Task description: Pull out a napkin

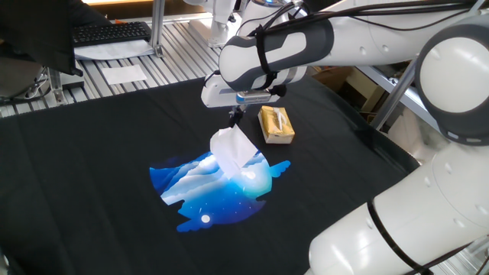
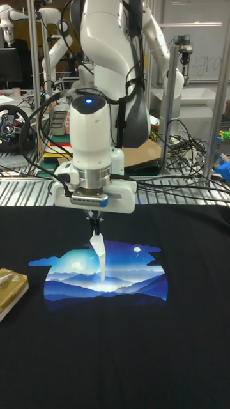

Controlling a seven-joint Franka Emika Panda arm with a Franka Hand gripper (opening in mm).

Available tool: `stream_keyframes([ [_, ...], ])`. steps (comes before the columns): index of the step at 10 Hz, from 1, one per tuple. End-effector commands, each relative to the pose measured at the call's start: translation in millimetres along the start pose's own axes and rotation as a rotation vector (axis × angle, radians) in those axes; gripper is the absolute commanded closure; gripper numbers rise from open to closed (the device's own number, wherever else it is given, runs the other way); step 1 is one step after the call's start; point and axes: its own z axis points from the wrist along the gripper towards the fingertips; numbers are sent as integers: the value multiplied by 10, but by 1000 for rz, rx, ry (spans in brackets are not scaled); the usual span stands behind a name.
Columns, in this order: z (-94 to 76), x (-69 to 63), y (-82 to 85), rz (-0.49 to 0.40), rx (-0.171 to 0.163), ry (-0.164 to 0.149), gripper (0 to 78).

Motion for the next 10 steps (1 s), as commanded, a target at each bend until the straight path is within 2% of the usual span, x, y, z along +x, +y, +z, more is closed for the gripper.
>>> stream_keyframes([
  [1, -16, -2, 6, 26, -1, -19, 750],
  [5, -18, -6, 4, 26, -7, -20, 750],
  [6, -18, -6, 4, 26, -7, -20, 1],
  [10, -18, -6, 4, 26, -7, -20, 1],
])
